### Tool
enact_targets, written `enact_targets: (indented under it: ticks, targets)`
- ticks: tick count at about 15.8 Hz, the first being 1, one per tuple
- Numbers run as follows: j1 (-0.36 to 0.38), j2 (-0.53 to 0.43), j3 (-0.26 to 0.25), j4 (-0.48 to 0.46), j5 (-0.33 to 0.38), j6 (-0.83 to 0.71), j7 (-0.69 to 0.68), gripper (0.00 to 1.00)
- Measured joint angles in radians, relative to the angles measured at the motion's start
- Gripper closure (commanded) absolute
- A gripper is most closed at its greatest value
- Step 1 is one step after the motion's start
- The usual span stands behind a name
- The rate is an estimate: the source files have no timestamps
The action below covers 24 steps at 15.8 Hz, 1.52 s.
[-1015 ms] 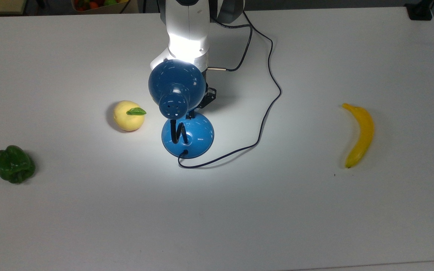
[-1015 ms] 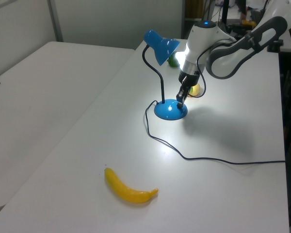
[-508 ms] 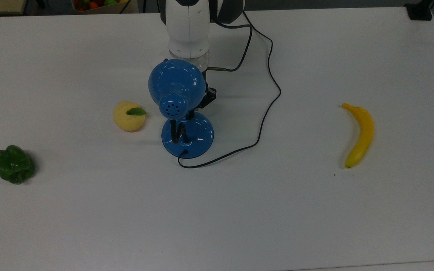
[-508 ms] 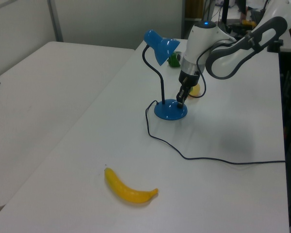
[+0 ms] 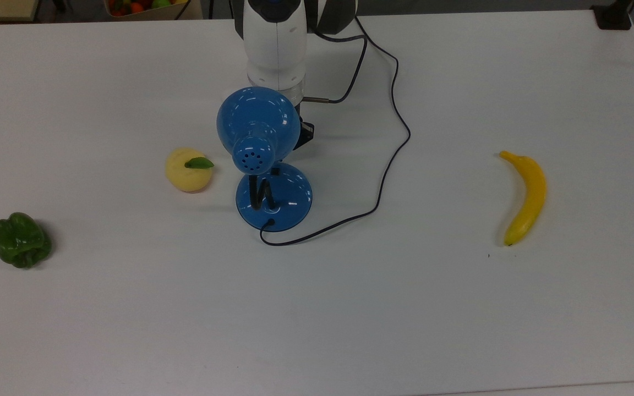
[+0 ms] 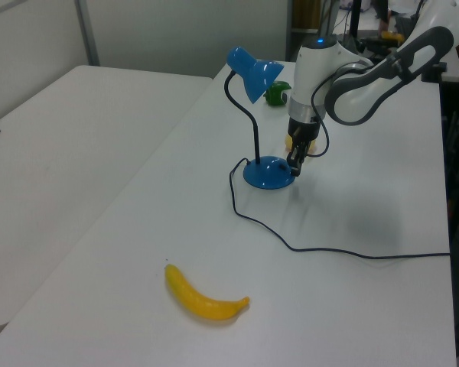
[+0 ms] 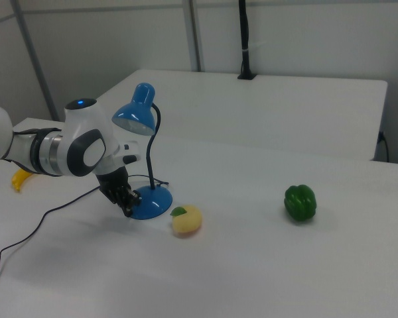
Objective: Turn off lamp
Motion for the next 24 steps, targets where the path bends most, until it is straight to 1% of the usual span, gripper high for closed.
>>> enact_targets:
  ticks: [4,7,9,12,14,17,21,22,23,24]
  targets:
    - [0.0,-0.034,0.0,0.006,-0.005,-0.109,0.0,1.0]
    - [0.0,-0.093,0.0,0.016,-0.013,-0.233,0.0,1.0]
    - [-0.001,-0.135,0.0,0.045,-0.02,-0.339,0.0,1.0]
    - [-0.005,-0.181,-0.001,0.145,-0.023,-0.515,0.0,1.0]
    - [-0.011,-0.197,-0.001,0.224,-0.024,-0.59,-0.005,1.0]
    - [-0.035,-0.203,-0.002,0.341,-0.025,-0.717,-0.086,1.0]
    - [-0.059,-0.207,-0.01,0.439,-0.025,-0.794,-0.167,1.0]
    - [-0.064,-0.21,-0.01,0.451,-0.025,-0.801,-0.185,0.98]
    - [-0.068,-0.214,-0.011,0.458,-0.024,-0.807,-0.199,0.94]
    - [-0.068,-0.219,-0.012,0.461,-0.024,-0.81,-0.207,0.78]
